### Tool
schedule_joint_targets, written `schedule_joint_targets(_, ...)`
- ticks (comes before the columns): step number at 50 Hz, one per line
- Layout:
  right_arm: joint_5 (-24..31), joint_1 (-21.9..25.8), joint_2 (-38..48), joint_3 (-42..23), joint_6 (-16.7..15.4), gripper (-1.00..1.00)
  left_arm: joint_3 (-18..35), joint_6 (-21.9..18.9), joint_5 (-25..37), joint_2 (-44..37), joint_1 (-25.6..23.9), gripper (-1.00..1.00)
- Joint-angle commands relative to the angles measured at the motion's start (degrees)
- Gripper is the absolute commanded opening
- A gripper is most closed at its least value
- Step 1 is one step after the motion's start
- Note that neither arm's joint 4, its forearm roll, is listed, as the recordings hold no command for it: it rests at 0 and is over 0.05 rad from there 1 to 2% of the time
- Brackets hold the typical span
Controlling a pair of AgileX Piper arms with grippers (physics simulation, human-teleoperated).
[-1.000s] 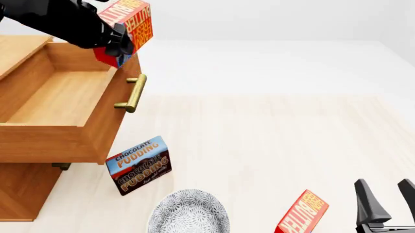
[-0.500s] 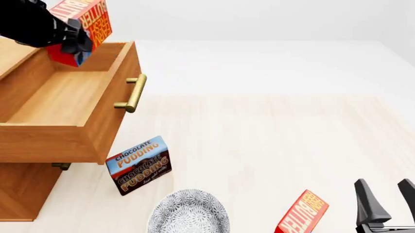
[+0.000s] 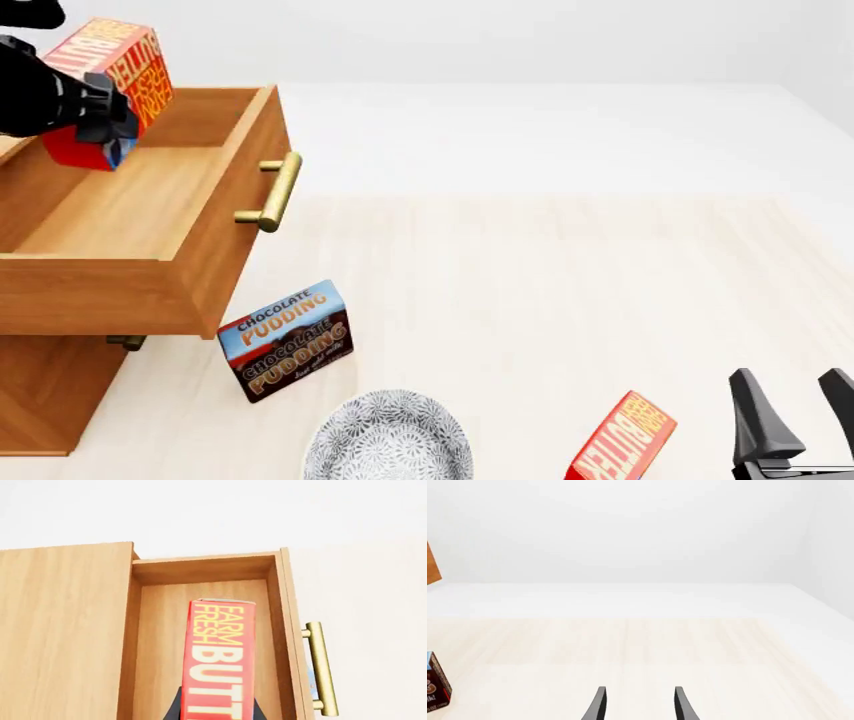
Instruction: Put the butter at the front in the top drawer of the cabinet and close it.
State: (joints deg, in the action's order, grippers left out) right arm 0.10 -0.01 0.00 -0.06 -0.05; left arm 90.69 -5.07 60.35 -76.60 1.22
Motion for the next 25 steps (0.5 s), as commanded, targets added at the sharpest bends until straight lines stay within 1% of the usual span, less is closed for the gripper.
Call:
schedule_joint_targets(1, -0.2, 0.0, 0.0, 0.0, 0.0, 1.00, -3.9, 1.0, -2.8, 0.8, 1.3, -1.00)
schedule_joint_targets(7, -0.2, 0.0, 0.0, 0.0, 0.0, 1.00, -4.4, 1.7, -3.5, 0.5, 1.4, -1.00)
schedule_joint_targets(14, -0.2, 0.0, 0.0, 0.0, 0.0, 1.00, -6.1, 2.1, -5.1, -0.6, 1.9, -1.00)
schedule_joint_targets(25, -0.2, 0.0, 0.0, 0.0, 0.0, 1.00, -6.1, 2.7, -6.1, -2.3, 2.5, -1.00)
